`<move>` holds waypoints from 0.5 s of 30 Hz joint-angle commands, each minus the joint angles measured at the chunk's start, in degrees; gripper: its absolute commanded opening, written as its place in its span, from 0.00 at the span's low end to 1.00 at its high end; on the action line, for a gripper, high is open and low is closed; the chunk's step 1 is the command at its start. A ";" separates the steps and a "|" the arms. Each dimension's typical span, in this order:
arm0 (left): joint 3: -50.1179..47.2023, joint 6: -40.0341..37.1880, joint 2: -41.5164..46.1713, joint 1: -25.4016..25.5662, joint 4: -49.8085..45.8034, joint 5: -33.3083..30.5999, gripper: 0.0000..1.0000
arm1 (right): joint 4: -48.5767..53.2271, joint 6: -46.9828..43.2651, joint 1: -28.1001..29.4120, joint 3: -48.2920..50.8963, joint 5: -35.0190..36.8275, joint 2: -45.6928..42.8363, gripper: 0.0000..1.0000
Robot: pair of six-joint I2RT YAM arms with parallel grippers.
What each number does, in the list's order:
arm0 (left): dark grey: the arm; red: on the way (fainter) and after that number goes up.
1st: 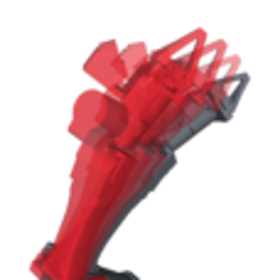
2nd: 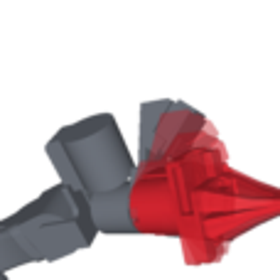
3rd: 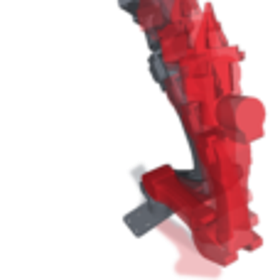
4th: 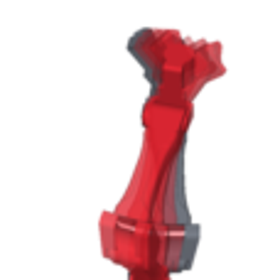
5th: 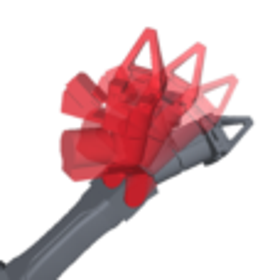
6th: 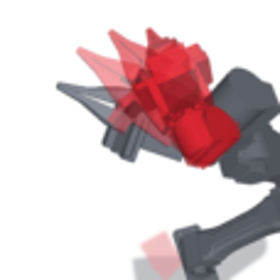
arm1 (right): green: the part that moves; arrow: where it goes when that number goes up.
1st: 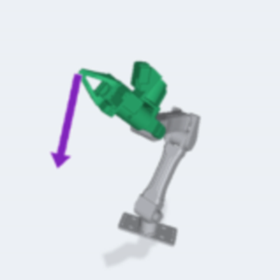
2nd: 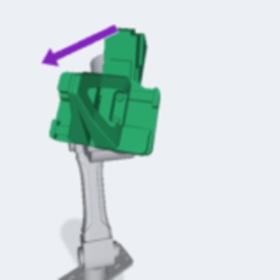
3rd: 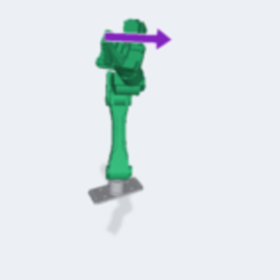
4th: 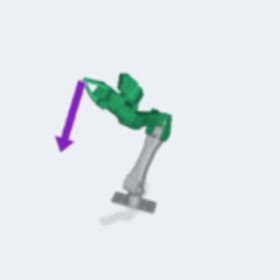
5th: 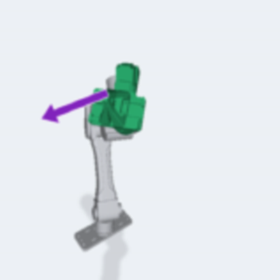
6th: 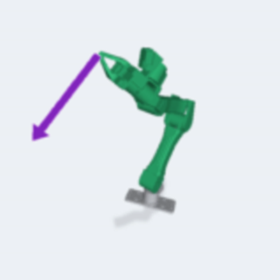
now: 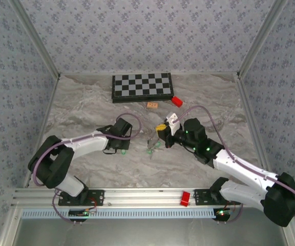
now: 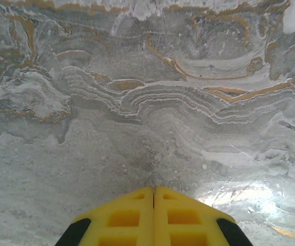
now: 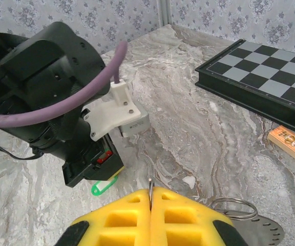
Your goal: Put the keys on the keyring
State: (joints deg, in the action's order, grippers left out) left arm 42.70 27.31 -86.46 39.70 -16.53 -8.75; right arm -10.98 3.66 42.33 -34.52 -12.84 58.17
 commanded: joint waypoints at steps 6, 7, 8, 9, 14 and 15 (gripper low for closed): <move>-7.32 0.21 3.09 2.13 14.47 -6.02 0.00 | -2.99 1.26 0.52 0.11 -1.10 -0.15 0.00; -8.46 0.20 3.12 2.27 16.19 -6.67 0.00 | -2.99 1.26 0.56 0.07 -1.03 -0.16 0.00; -9.57 0.13 3.15 2.64 17.92 -7.49 0.00 | -2.99 1.26 0.56 0.08 -1.02 -0.16 0.00; -10.47 0.03 3.35 3.16 19.36 -8.23 0.00 | -3.01 1.26 0.51 0.08 -0.97 -0.13 0.00; -14.23 0.29 4.70 5.46 24.94 -10.78 0.00 | -3.16 1.26 0.61 0.07 -0.96 0.09 0.00; -14.76 0.44 4.69 5.73 25.56 -11.05 0.00 | -3.17 1.26 0.60 0.13 -1.02 0.10 0.00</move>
State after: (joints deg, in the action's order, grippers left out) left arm 29.78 27.31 -82.48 44.45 5.76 -17.76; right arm -11.44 4.05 42.54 -34.50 -12.88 58.17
